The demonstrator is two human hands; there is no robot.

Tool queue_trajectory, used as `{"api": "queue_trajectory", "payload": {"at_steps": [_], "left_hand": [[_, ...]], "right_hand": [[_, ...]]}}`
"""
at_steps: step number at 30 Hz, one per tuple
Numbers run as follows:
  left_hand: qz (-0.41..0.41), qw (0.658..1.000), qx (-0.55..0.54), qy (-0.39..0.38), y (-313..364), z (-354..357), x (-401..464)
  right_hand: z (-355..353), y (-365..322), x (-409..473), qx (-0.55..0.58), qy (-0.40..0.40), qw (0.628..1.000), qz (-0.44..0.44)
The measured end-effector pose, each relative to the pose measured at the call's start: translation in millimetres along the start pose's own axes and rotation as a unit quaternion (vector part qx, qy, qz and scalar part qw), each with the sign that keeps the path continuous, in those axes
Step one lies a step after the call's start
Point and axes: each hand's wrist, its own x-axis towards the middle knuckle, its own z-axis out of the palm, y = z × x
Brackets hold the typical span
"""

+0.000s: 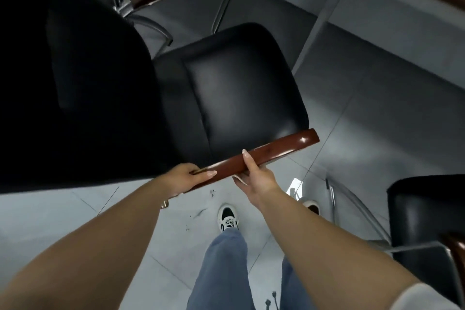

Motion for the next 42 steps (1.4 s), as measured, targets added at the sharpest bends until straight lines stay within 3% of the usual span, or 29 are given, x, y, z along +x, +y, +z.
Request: {"api": "queue_trajectory", "payload": {"at_steps": [12, 18, 25, 36, 39, 42], "left_hand": [[-0.032, 0.991, -0.13, 0.001, 148, 110, -8], [-0.048, 0.984, -0.173, -0.003, 204, 163, -2], [-0.064, 0.985, -0.155, 0.026, 233, 207, 6], [-0.057, 0.988, -0.141, 0.038, 228, 217, 2], [-0.037, 0.986, -0.122, 0.104, 227, 219, -5], [-0.005, 0.965, -0.186, 0.184, 229, 215, -24]], "right_hand": [[-113, -144, -6, -0.155, 0.017, 0.987, -0.035], [-166, -185, 7, -0.185, 0.036, 0.981, -0.037], [-208, -195, 19, -0.184, 0.047, 0.982, -0.018], [-215, -181, 4, -0.187, 0.045, 0.979, -0.067], [-222, -176, -11, -0.234, 0.072, 0.965, -0.092], [-222, -163, -33, -0.242, 0.075, 0.961, -0.108]]}}
